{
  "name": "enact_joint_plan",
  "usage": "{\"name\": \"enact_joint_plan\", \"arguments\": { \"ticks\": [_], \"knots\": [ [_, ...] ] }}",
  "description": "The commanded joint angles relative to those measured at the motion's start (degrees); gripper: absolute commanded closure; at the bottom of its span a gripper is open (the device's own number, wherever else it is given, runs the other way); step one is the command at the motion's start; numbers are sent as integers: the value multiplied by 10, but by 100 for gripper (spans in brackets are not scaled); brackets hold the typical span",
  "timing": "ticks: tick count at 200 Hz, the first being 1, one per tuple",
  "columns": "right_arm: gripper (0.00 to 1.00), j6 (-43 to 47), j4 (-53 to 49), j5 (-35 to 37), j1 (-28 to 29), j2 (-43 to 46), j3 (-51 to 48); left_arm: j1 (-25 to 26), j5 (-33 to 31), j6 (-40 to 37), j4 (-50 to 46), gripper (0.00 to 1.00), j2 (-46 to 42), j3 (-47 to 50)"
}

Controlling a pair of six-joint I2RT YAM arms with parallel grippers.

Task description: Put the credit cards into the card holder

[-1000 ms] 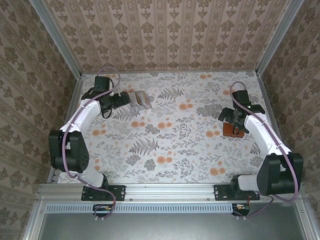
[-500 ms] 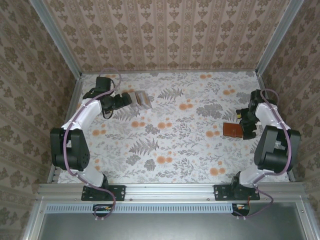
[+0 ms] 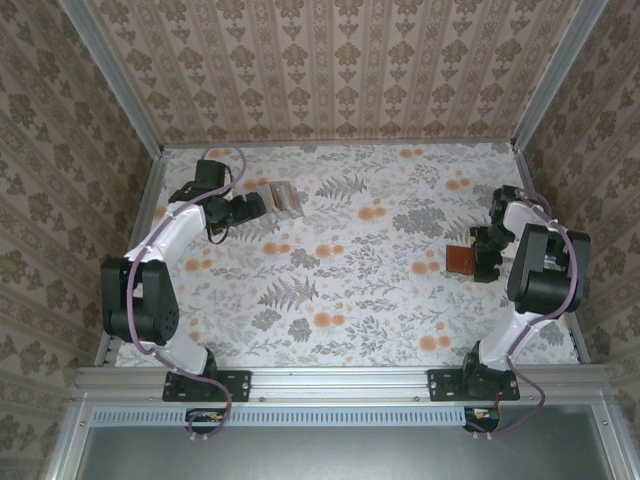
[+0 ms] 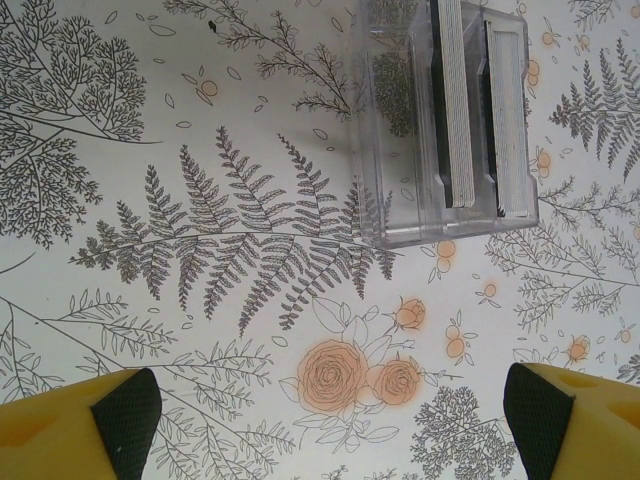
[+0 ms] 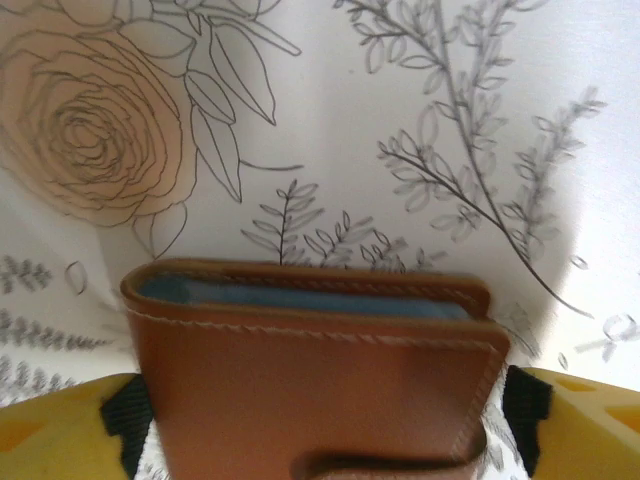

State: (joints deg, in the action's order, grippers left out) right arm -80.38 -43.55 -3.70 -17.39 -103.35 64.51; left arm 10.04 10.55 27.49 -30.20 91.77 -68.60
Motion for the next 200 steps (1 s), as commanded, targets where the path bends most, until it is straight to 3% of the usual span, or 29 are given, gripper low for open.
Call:
{"name": "enact_joint_plan", "arguments": {
  "ticks": [1, 47, 64, 93, 142, 175, 200],
  "knots": [
    [14, 33, 13, -29, 8, -16, -5, -4, 6, 17, -5, 8, -18, 7],
    [26, 165, -14, -30, 59, -15, 15, -23, 15, 45, 6, 8, -28, 17],
    [34, 214, -13, -33, 106, -2, 21, -26, 14, 51, 7, 8, -33, 27],
    [36, 326, 10, -92, 213, -7, 27, -27, 18, 53, 7, 8, -45, 48],
    [34, 496, 25, -133, 378, -14, 46, -27, 39, 41, -3, 8, -93, 108],
    [32, 537, 36, -150, 485, -25, 57, -28, 43, 36, -7, 8, -137, 152],
    [21, 568, 28, -128, 558, -14, 79, -28, 61, 30, -2, 8, -160, 172]
  ]
}}
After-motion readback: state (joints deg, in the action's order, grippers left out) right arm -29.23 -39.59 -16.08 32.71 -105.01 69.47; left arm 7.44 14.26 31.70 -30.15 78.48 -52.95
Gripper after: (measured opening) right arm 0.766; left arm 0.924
